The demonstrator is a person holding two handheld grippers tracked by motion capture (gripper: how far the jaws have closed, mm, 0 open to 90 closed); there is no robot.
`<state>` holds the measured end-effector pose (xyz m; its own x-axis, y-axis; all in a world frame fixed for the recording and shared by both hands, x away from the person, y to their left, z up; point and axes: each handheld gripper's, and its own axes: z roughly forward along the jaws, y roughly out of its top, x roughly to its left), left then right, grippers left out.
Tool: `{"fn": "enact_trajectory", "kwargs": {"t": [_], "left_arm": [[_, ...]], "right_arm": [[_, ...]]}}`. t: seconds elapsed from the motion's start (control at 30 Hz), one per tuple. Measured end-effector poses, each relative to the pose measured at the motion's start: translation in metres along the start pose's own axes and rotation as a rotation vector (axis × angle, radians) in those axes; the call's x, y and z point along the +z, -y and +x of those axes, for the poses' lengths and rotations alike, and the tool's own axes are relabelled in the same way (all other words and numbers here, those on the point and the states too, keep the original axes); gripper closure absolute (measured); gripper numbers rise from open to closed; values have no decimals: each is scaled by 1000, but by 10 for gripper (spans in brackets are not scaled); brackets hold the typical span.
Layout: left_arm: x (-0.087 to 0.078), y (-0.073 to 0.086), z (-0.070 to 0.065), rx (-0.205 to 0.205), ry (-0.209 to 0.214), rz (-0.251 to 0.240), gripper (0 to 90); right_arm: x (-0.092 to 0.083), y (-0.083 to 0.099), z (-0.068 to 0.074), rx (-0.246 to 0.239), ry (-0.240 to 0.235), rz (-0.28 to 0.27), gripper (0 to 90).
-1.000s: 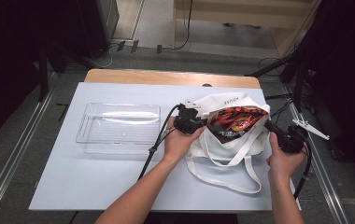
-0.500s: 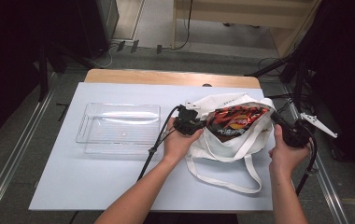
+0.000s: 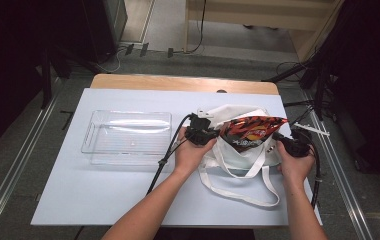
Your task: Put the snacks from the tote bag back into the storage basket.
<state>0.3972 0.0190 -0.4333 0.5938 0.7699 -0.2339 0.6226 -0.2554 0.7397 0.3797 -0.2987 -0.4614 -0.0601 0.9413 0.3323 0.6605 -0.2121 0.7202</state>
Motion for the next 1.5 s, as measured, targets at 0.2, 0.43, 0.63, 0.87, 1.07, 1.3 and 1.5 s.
{"fn": "enact_trajectory", "kwargs": {"t": [0.2, 0.43, 0.63, 0.87, 1.07, 1.3, 1.5], "left_arm": [[-1, 1, 1, 4, 4, 0, 821], [-1, 1, 1, 2, 8, -5, 822], [-1, 1, 0, 0, 6, -9, 823], [-1, 1, -1, 7, 3, -11, 825], [-2, 2, -1, 18, 9, -19, 831], [-3, 2, -2, 19, 8, -23, 831], [-4, 4, -1, 17, 8, -28, 829]], "right_arm": [[-33, 5, 7, 3, -48, -194, 637], [-82, 10, 24, -88, -116, -364, 527], [-86, 18, 35, -156, -288, -360, 390], [-51, 19, 48, -177, -308, -234, 371], [-41, 22, 63, -231, -323, -224, 680], [-45, 21, 72, -264, -244, -232, 900], [-57, 19, 76, -248, -246, -282, 900]]}}
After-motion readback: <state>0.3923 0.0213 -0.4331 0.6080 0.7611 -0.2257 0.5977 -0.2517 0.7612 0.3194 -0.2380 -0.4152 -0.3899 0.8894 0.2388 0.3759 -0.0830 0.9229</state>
